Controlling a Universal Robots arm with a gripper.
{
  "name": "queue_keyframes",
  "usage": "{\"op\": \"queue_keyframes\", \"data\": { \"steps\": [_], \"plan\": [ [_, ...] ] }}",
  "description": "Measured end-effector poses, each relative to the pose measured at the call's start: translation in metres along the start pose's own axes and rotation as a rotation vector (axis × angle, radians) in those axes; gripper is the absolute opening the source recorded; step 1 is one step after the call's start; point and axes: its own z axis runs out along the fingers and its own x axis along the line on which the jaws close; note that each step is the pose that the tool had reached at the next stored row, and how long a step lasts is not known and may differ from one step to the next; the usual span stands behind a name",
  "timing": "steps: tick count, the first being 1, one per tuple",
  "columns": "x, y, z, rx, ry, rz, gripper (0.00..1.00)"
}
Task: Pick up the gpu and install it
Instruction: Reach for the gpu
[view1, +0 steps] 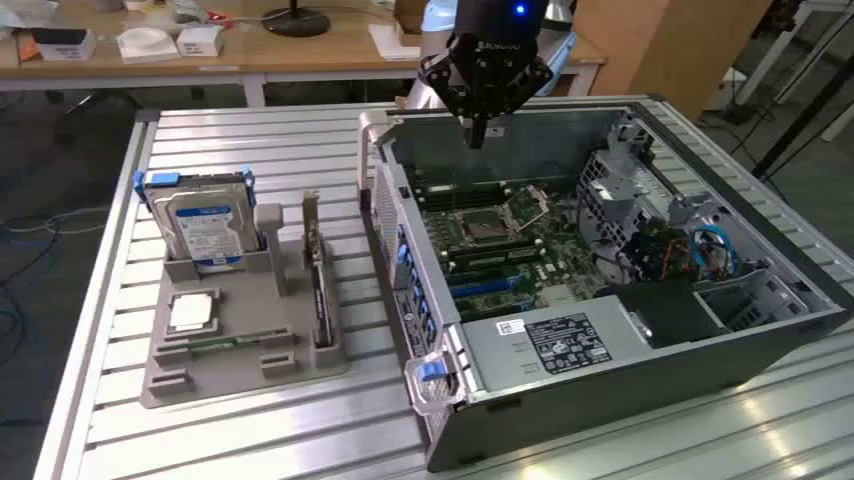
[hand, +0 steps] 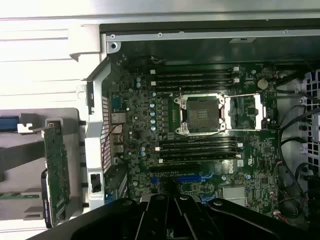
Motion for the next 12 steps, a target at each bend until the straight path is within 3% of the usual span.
{"op": "queue_keyframes", "data": {
  "steps": [12],
  "plan": [
    [0.0002,-0.0002,0.0,-0.0001,-0.0001,0.0,0.11]
  ]
}}
